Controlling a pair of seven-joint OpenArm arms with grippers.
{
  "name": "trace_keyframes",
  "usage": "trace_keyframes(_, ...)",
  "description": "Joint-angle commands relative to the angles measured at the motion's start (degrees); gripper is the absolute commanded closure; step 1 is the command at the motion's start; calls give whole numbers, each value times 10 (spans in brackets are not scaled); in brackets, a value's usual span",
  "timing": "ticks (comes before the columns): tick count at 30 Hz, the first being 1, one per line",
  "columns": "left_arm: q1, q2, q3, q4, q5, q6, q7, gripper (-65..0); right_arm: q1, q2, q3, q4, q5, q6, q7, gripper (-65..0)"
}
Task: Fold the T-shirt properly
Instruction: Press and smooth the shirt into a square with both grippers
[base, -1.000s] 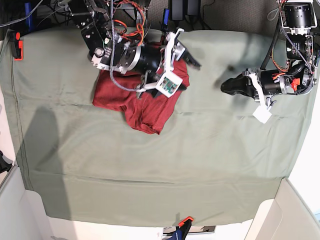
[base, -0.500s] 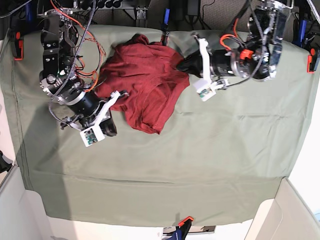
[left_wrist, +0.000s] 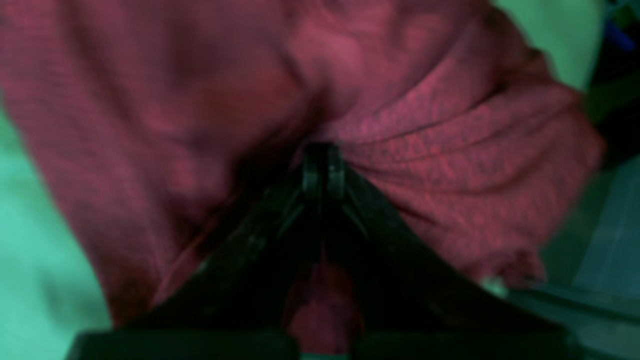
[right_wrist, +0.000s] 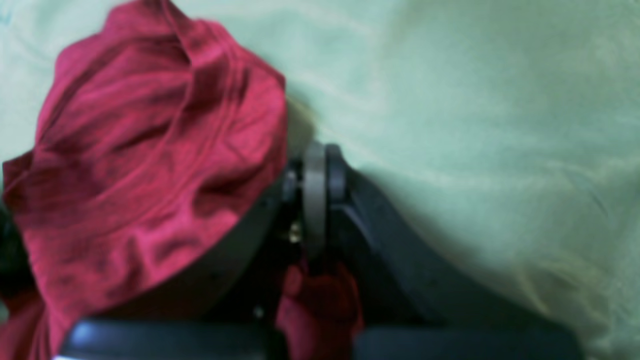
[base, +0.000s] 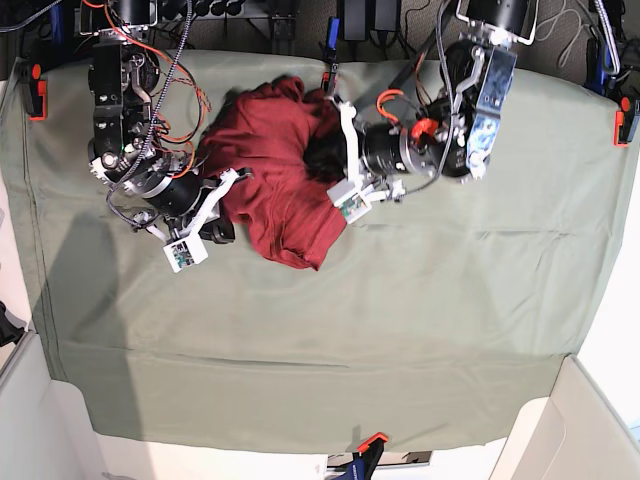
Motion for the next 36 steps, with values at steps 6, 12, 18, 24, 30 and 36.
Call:
trace_keyframes(6,-80,15,-2,-91,-5,-2,-33,0,9,3,0,10,9,4,3,0)
trace_keyframes(12,-166,14,-2,-155,6,-2,-36,0,7,10,1,10,9,4,-2,0)
trace_keyframes(18,-236,14,-2,-210,7,-2,-45,0,7,20,1,10,9,2,-4,0)
trace_keyframes(24,-244,-20,-2,-204,-92,-2,14,0,6,20,1,5,13,2,-12,0)
trace_keyframes(30,-183,-90,-2,-105,-196,-2,75,0,-1,20,0,3,22,2,-10,0)
trace_keyframes(36,-110,-129,-3,-9,-204,-2,77,0,-17,20,0,3,51,3,-10,0)
